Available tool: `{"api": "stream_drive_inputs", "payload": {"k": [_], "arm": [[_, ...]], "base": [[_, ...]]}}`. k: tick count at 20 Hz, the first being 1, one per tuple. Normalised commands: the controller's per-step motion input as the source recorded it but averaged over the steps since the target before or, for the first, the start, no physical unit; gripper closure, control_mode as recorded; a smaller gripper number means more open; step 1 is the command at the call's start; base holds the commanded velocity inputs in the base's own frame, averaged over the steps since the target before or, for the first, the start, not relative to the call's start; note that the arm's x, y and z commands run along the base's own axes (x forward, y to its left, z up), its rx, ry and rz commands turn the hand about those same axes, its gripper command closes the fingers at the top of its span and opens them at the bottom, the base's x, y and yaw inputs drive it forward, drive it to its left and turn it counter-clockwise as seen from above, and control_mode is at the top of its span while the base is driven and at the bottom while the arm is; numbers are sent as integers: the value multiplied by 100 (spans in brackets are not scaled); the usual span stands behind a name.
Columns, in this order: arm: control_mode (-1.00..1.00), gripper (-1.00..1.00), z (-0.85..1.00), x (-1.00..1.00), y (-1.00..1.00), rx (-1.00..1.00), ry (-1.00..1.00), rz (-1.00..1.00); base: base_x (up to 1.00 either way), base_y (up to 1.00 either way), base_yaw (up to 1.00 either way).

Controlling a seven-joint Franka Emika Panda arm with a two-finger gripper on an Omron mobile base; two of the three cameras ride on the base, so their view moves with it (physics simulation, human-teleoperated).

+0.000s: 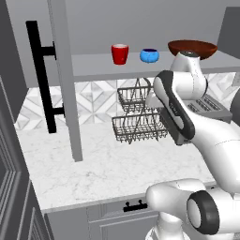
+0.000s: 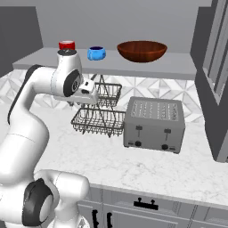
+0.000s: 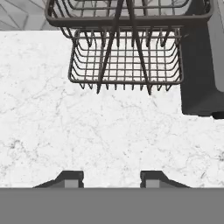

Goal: Gather all objects into one cabinet and sort the glasses and bowls to opposite sides.

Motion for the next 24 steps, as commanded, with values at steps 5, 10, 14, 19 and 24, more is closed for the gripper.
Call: {"api": "stream_drive_inputs", "payload": {"k": [5,10,14,19,24], "arm": [[-100,-100,-10,-62,-1,0,13,0],[-100,-100,-9,-100,-25,0,17,-6],[-100,-100,1,-100,-10,-1,-1,-8],[-100,-100,24,-73,-2,0,-11,-10],[-100,-100,33,-12,0,-3,0,-3]], "base": [[0,0,0],[0,0,0],[0,0,0],[0,0,0],[0,0,0]]}}
